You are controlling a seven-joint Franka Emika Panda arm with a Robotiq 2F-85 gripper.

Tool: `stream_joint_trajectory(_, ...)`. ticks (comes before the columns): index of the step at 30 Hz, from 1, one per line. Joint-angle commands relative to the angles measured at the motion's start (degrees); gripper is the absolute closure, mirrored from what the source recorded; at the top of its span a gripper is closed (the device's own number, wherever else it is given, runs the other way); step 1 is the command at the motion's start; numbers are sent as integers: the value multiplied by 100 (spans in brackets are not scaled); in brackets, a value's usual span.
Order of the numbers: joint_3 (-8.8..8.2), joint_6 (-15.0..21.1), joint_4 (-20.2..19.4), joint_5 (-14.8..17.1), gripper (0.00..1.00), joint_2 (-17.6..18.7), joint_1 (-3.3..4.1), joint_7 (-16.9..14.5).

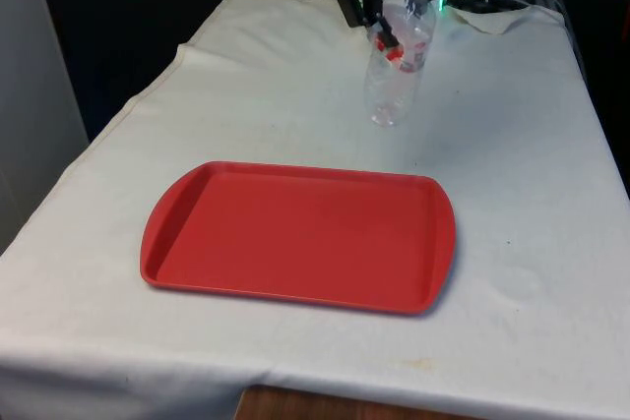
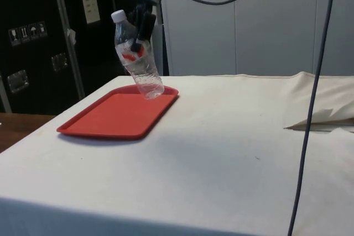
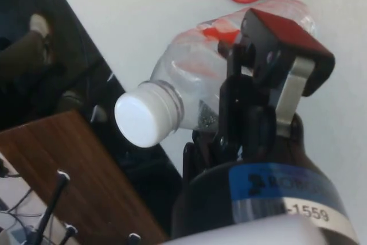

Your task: Place the bottle upright on the tray.

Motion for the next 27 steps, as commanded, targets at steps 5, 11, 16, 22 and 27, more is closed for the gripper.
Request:
stream_joint_trajectory(5,6,-29,6,155,66,-29,0,-275)
stream_joint_trajectory(11,6,11,29,183,66,-6,0,-332)
stream_joint_trajectory(16,6,52,40,264,66,-17,-6,-407)
stream_joint_trajectory(22,6,97,52,527,66,-40,0,-670)
stream_joint_trajectory(27,6,132,57,722,66,-46,6,-888)
